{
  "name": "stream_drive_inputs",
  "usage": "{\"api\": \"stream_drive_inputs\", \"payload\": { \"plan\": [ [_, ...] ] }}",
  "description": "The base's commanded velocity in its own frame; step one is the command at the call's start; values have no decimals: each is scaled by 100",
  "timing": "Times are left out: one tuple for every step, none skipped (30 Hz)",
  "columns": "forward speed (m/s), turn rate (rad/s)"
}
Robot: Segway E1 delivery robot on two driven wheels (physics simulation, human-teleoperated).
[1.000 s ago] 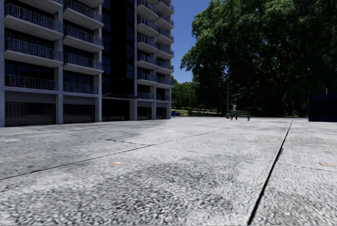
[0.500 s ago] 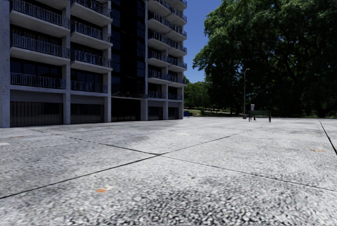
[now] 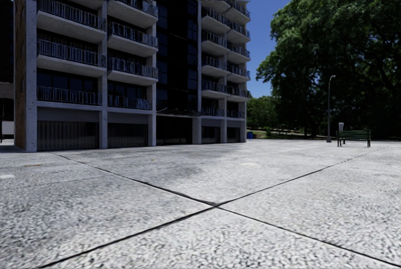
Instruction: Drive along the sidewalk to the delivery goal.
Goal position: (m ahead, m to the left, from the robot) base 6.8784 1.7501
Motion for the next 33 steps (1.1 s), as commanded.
{"api": "stream_drive_inputs", "payload": {
  "plan": [
    [200, 39],
    [200, 39],
    [200, 39],
    [200, 39],
    [200, 39],
    [200, 39],
    [200, 39],
    [200, 39],
    [200, 39],
    [200, 39],
    [200, 39],
    [200, 39],
    [200, 39],
    [200, 24],
    [200, 24],
    [200, 0],
    [200, 0],
    [200, 0],
    [200, 0],
    [200, 0],
    [200, 0],
    [200, 0],
    [200, 0],
    [200, 0],
    [200, 0],
    [200, 0],
    [200, 0],
    [200, 0],
    [200, 0],
    [200, 0],
    [200, 0],
    [200, 0],
    [200, 0]
  ]
}}
